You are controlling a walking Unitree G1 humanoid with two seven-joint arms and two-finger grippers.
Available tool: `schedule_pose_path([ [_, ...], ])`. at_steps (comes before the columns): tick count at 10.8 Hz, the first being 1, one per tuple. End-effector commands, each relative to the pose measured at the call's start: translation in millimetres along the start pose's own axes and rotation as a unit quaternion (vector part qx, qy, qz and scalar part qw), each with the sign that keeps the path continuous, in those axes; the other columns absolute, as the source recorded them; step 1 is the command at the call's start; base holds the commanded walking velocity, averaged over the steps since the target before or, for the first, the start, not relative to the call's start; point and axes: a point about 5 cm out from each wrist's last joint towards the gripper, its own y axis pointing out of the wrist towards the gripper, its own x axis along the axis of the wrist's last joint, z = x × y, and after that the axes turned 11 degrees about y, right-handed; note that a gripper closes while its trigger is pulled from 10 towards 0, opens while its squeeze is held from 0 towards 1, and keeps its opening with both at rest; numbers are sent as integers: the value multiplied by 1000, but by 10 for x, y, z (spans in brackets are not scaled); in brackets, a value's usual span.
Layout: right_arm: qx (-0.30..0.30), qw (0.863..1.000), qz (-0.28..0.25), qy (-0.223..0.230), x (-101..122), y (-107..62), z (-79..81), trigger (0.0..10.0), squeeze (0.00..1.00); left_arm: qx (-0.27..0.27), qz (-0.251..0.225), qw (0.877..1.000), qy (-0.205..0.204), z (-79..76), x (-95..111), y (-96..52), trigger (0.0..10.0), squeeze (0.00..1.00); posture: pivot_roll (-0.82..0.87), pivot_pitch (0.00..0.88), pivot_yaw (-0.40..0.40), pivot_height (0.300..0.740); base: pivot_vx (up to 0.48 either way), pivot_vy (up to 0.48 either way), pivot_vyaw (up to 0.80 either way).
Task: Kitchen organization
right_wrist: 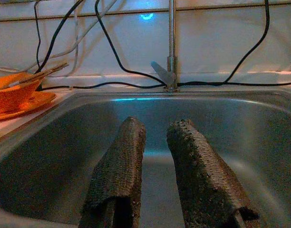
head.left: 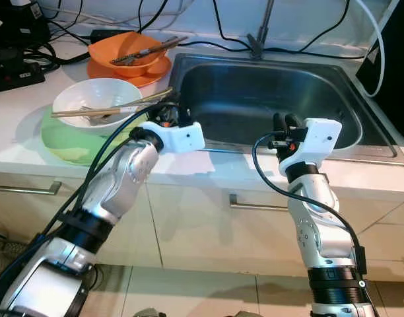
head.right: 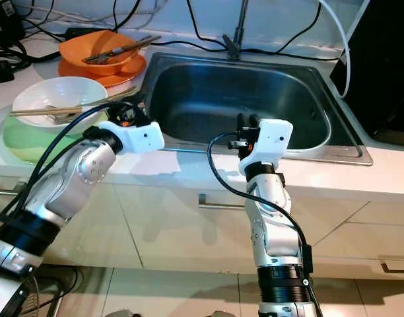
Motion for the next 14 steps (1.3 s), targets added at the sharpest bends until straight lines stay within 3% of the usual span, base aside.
schedule_pose_path([
  [1,-3,1000,-5,1,26,-1,-13,10000,0,-1,4,1000,9,10,16,29,10000,0,-43,60,-40,740,0,0,0],
  [2,-3,1000,-5,1,25,-2,-13,10000,0,0,14,1000,11,13,-4,38,10000,0,-42,61,-41,740,0,0,0],
  [3,-3,1000,-4,1,25,-1,-14,10000,0,1,17,1000,11,13,-9,45,4549,0,-42,61,-41,740,0,0,0],
  [4,-3,1000,-4,1,24,-1,-14,10000,0,4,18,1000,9,20,-11,45,1686,0,-42,61,-41,740,0,0,0],
  [5,-3,1000,-4,1,24,0,-13,10000,0,5,19,1000,8,22,-14,44,353,0,-42,61,-41,740,0,0,0],
  [10,-4,1000,-3,1,20,2,-16,10000,0,14,25,1000,12,50,-16,47,0,0,-42,59,-42,740,0,0,0],
  [14,-4,1000,-2,0,12,-2,-14,10000,0,85,25,996,20,276,6,46,0,0,-40,59,-43,740,0,0,0],
])
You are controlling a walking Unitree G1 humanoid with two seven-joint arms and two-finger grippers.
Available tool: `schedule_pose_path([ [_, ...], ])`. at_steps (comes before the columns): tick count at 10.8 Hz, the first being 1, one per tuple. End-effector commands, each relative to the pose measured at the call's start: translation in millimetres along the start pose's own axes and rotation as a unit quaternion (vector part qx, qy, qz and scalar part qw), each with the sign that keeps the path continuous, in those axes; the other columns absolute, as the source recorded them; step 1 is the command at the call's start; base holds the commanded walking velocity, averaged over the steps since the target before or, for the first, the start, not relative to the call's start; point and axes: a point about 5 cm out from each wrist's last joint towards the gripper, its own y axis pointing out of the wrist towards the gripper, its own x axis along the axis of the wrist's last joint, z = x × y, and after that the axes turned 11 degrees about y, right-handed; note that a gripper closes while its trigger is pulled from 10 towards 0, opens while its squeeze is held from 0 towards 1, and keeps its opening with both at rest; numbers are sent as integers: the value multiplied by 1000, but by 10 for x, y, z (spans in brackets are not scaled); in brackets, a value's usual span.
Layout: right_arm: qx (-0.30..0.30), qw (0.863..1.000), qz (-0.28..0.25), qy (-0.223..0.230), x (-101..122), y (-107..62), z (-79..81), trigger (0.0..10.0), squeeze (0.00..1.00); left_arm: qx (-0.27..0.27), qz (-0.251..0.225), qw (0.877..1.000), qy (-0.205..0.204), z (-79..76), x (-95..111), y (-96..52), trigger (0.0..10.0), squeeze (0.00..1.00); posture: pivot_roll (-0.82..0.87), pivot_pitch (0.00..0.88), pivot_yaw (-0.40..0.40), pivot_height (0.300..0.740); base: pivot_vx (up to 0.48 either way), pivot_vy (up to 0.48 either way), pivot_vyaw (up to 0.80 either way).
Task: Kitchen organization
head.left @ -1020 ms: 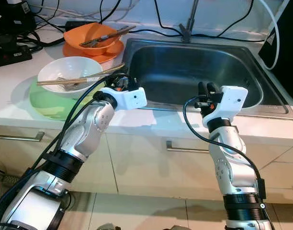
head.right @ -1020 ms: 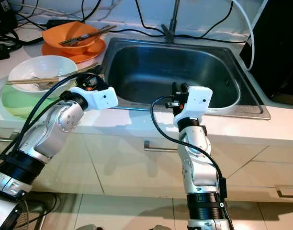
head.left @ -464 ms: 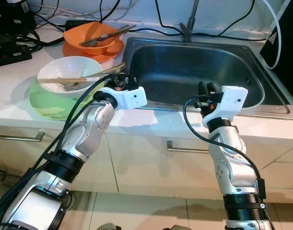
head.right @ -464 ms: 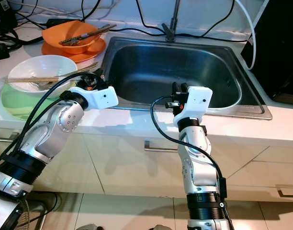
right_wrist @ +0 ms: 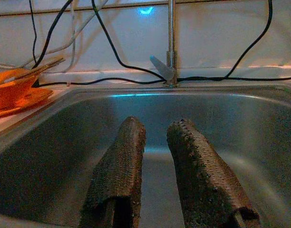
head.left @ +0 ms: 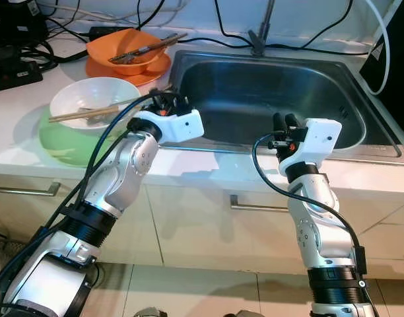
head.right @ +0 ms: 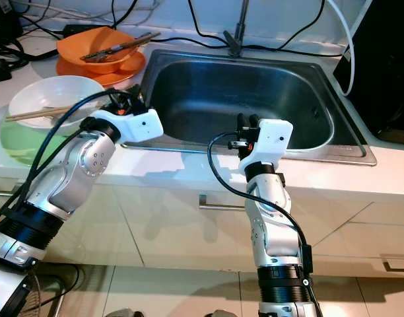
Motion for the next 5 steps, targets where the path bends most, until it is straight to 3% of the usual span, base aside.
schedule_pose_path([
  [1,-3,1000,-1,1,9,1,-12,10000,0,35,-7,999,4,164,35,21,0,0,-39,60,-45,740,0,0,0],
  [3,-2,1000,-1,1,6,4,-11,10000,0,40,-19,999,3,194,79,19,0,0,-37,59,-45,740,0,0,0],
  [4,-3,1000,-1,2,4,5,-11,10000,0,54,-39,998,0,282,159,2,0,0,-38,57,-45,740,0,0,0],
  [5,-3,1000,-1,3,3,6,-9,10000,0,80,-54,995,2,399,226,-12,2353,0,-37,57,-44,740,0,0,0],
])
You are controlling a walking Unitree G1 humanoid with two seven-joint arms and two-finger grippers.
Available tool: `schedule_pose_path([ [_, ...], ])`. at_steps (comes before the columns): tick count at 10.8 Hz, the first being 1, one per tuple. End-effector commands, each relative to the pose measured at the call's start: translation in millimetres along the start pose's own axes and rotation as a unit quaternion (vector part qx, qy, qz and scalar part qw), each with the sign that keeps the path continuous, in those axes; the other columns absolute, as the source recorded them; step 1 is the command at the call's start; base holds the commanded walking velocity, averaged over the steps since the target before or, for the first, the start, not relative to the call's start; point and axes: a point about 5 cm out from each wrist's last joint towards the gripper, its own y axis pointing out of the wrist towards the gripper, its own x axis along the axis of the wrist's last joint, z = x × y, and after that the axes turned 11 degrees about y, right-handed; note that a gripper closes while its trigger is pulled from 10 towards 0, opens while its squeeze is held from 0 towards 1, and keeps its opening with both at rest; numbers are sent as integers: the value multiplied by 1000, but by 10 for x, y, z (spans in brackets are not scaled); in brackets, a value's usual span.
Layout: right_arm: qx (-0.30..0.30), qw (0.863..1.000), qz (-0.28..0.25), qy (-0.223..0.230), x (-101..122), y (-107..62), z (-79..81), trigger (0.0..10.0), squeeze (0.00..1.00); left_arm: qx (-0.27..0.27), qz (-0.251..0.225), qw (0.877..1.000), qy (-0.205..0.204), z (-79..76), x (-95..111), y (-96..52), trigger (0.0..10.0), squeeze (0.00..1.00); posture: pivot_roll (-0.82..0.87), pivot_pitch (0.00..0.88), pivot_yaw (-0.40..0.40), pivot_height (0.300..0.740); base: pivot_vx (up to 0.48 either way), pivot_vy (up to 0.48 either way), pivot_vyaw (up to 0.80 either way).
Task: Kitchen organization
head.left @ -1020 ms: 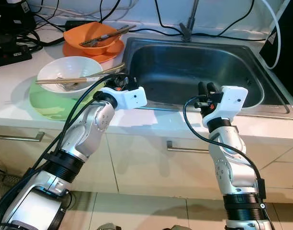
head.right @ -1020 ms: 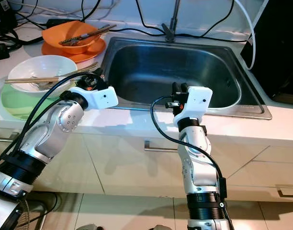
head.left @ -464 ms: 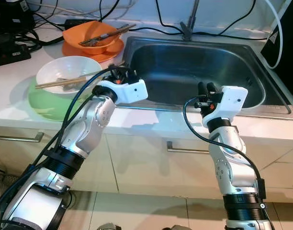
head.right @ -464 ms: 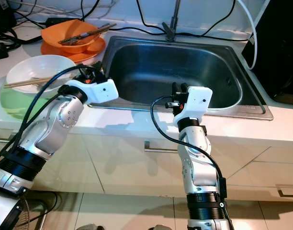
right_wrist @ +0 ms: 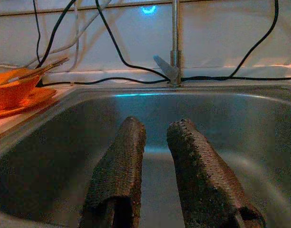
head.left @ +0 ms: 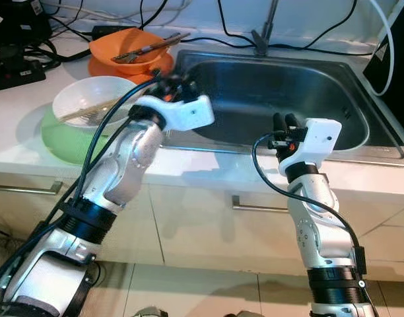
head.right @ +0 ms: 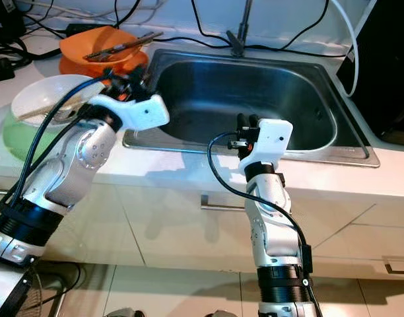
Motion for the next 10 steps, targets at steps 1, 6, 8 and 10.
schedule_pose_path([
  [1,-3,1000,-2,2,7,8,-15,10000,0,41,-17,999,7,201,64,35,10000,0,-36,58,-45,740,0,0,0],
  [6,1,1000,-3,2,12,15,-1,10000,0,127,-182,937,-270,656,482,51,10000,0,-34,49,-43,740,0,0,0],
  [8,2,1000,-7,2,43,25,-9,10000,0,114,-211,884,-402,737,637,29,10000,0,-37,43,-42,740,0,0,0],
  [10,3,1000,-10,2,64,29,-19,10000,161,104,-239,851,-457,803,671,32,10000,0,-37,41,-42,740,0,0,0],
])
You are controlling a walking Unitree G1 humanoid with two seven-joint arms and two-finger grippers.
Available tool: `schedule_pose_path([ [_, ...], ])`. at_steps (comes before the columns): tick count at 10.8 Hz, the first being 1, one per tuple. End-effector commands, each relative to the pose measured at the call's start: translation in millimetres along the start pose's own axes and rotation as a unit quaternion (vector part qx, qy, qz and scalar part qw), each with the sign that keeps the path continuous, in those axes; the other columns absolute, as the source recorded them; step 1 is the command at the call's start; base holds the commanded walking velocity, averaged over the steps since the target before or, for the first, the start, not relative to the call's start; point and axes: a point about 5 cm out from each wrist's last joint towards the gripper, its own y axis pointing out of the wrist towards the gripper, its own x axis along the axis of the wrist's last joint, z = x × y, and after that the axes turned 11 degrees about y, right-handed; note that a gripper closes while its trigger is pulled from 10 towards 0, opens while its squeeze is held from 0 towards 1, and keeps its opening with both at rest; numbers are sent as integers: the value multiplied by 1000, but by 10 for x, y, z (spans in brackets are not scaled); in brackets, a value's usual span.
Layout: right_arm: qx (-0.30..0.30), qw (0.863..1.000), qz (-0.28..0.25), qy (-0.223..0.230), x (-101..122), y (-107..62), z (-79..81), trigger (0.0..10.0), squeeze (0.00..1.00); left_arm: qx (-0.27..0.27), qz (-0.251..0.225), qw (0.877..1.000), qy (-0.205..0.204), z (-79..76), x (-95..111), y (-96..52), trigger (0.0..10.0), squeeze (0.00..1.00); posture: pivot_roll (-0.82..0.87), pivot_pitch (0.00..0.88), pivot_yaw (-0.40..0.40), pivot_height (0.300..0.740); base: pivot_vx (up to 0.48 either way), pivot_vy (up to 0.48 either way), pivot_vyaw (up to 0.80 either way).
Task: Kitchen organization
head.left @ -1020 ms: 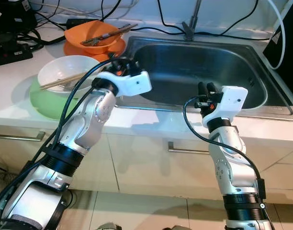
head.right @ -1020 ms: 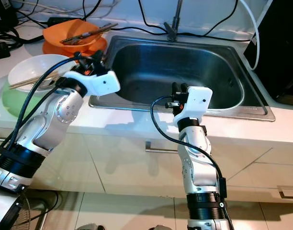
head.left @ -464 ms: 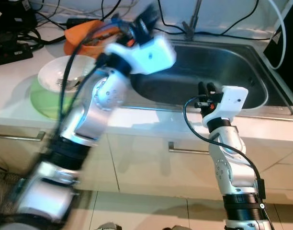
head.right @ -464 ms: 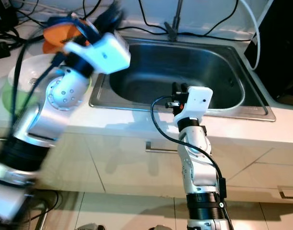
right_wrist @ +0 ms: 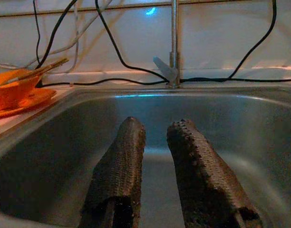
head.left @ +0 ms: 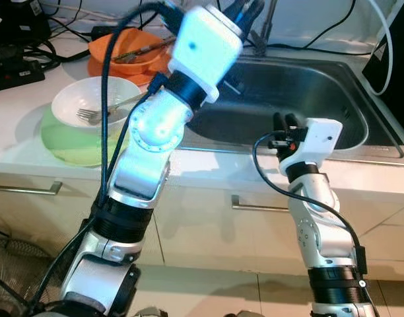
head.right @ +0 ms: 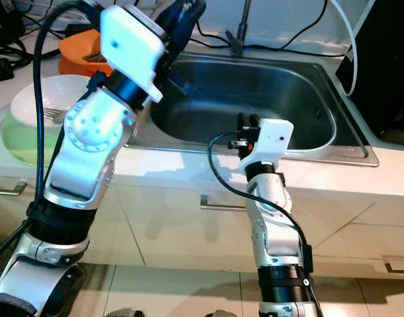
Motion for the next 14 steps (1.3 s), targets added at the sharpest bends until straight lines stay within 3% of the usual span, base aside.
schedule_pose_path([
  [1,4,1000,-10,5,60,31,-1,10000,545,-6,-20,999,-24,18,102,55,10000,0,-37,41,-41,740,0,0,0],
  [2,8,1000,-12,8,80,36,18,10000,1000,11,-9,997,-69,41,76,57,10000,0,-39,43,-43,740,0,0,0],
  [6,79,994,-40,66,347,109,209,10000,1000,27,5,990,-139,118,8,67,10000,0,-42,49,-42,740,0,0,0],
  [8,169,980,-38,99,485,72,408,10000,1000,25,14,987,-159,133,-22,63,10000,0,-45,52,-42,740,0,0,0],
  [11,255,960,-14,117,506,-42,564,10000,1000,22,20,985,-169,124,-25,62,10000,0,-46,56,-42,740,0,0,0],
  [12,289,948,-5,135,527,-94,619,10000,0,21,23,985,-169,123,-24,57,10000,0,-46,56,-42,740,0,0,0],
  [14,314,940,6,136,531,-146,640,10000,0,17,30,984,-174,109,-38,50,10000,0,-46,54,-39,740,0,0,0],
])
